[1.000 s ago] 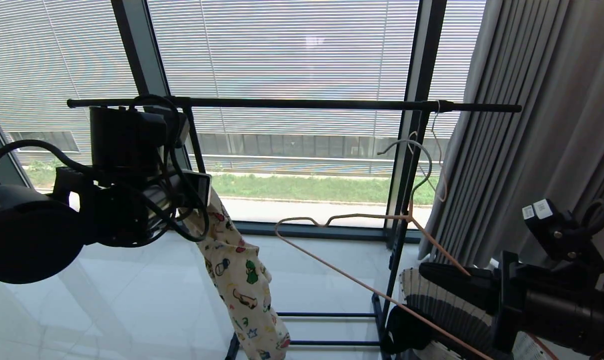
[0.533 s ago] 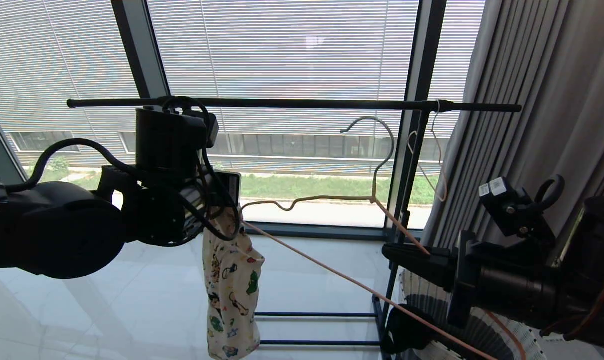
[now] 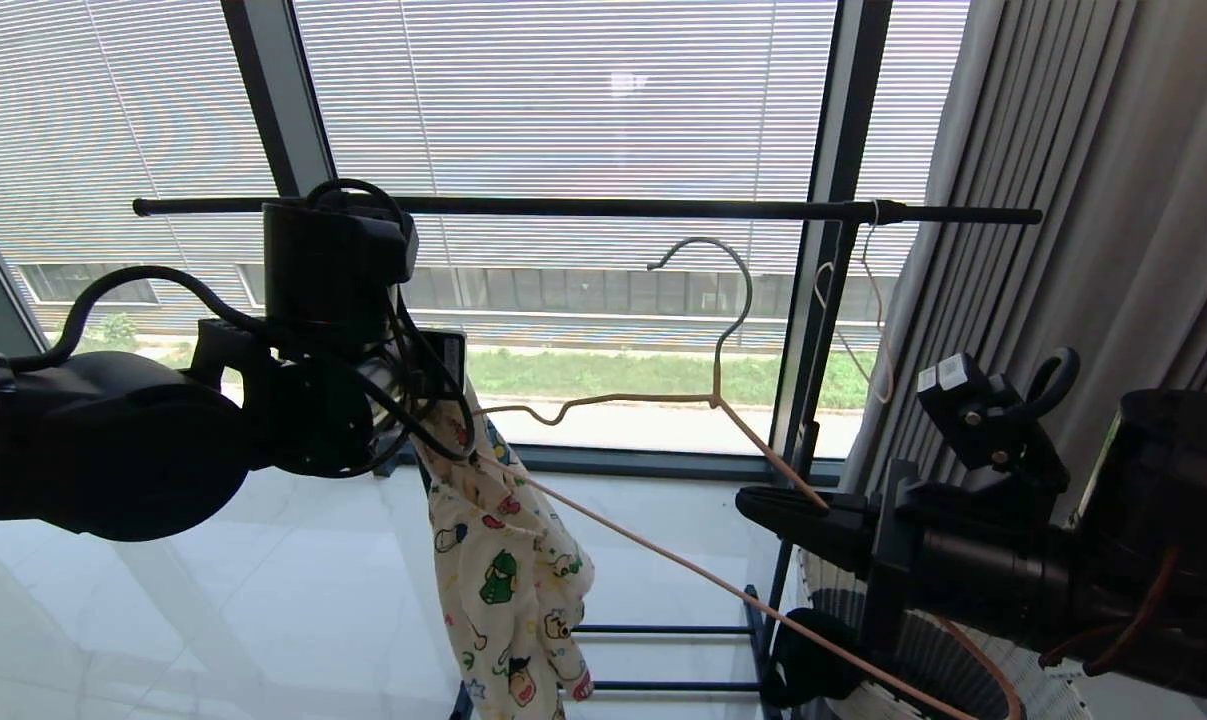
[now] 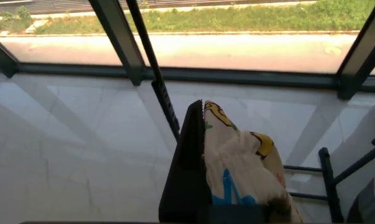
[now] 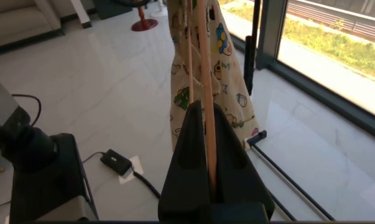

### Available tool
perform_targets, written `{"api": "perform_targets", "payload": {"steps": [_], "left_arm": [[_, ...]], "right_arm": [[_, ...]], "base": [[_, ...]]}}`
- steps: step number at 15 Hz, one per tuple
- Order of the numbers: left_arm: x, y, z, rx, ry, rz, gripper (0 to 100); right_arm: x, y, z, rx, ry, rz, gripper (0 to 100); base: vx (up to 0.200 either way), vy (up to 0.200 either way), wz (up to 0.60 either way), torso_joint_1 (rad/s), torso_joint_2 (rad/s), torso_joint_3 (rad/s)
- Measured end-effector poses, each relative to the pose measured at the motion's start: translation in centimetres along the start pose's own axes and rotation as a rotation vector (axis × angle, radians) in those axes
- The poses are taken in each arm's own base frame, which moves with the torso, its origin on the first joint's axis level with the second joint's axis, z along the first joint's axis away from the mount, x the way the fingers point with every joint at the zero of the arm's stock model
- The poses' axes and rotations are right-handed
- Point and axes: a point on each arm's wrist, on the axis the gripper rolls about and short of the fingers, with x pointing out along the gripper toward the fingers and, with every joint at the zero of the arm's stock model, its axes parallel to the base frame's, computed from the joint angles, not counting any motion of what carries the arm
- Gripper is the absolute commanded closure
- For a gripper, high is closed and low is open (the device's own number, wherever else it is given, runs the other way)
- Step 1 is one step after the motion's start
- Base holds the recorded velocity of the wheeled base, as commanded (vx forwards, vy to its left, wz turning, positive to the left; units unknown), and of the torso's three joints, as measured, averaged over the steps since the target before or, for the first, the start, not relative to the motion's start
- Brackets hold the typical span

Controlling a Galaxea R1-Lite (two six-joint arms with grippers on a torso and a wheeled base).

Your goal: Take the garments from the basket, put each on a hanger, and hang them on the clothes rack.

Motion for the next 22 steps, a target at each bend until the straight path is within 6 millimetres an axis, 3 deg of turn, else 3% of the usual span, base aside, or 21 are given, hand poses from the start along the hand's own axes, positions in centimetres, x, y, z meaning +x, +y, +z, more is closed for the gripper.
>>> {"api": "perform_targets", "payload": {"steps": [4,17,22], "left_arm": [[0.4,0.2,0.1,-0.009,-0.001,0.027,100],[-0.4,0.5,1.1,-0.078,-0.036,0.023,100],[-1.4,-0.9,1.4,-0.121,-0.053,-0.007,100]], "right_arm": [[0.1,0.7,0.1,-0.005,-0.003,0.026,100],[3.9,0.3,1.2,0.028,-0.104,-0.075,100],[5.7,0.7,1.3,0.042,-0.134,-0.077,100]], "base": [[0.0,0.0,0.0,0.0,0.0,0.0],[0.0,0.0,0.0,0.0,0.0,0.0],[0.0,0.0,0.0,0.0,0.0,0.0]]}}
